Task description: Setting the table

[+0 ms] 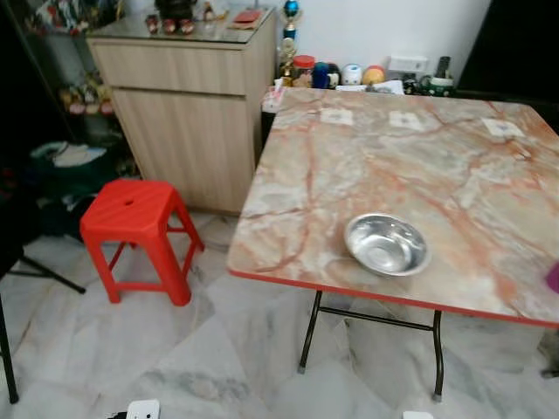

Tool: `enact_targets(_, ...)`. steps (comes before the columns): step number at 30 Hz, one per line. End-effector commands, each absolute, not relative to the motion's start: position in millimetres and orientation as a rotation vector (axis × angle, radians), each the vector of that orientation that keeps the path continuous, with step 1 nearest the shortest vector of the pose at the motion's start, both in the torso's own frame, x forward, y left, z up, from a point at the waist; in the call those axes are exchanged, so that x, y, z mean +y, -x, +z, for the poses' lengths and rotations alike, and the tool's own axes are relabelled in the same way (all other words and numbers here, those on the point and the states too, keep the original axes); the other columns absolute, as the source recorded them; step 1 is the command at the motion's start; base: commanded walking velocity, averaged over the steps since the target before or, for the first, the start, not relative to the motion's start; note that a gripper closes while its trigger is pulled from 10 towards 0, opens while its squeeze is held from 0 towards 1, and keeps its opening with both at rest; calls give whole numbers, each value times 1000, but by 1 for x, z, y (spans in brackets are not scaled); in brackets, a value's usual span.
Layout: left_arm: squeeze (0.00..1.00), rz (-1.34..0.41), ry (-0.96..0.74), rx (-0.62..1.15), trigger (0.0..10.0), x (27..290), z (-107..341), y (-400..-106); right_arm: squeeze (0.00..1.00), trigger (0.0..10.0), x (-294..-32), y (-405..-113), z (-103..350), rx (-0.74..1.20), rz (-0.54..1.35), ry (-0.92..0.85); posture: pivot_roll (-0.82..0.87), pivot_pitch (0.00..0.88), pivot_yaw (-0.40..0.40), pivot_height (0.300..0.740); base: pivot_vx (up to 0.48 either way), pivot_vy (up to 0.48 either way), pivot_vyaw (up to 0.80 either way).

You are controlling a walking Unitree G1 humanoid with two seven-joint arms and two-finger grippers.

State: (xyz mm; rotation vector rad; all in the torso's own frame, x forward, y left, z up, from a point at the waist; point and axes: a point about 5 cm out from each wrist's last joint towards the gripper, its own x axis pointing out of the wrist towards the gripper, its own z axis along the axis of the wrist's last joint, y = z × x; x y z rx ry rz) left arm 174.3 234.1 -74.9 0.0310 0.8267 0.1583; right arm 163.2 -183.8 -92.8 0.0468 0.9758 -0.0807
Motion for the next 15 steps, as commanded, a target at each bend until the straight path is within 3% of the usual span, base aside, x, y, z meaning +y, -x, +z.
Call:
enact_targets(1,0,148,-20,849,10000,231,-78,-170,0,10000,-190,-160,-93,977,-109,-45,35,68,-14,740,0,0,0)
enact_targets(8,0,120,-36,846,10000,230,-78,-171,0,10000,-191,-163,-92,968,-115,-48,36,66,-14,740,0,0,0)
enact_targets(13,0,119,-42,847,10000,230,-78,-171,0,10000,-191,-166,-90,949,-122,-52,36,69,-15,740,0,-388,0)
enact_targets(15,0,129,-32,849,10000,230,-78,-170,0,10000,-192,-170,-88,928,-135,-53,29,74,-19,740,0,0,0)
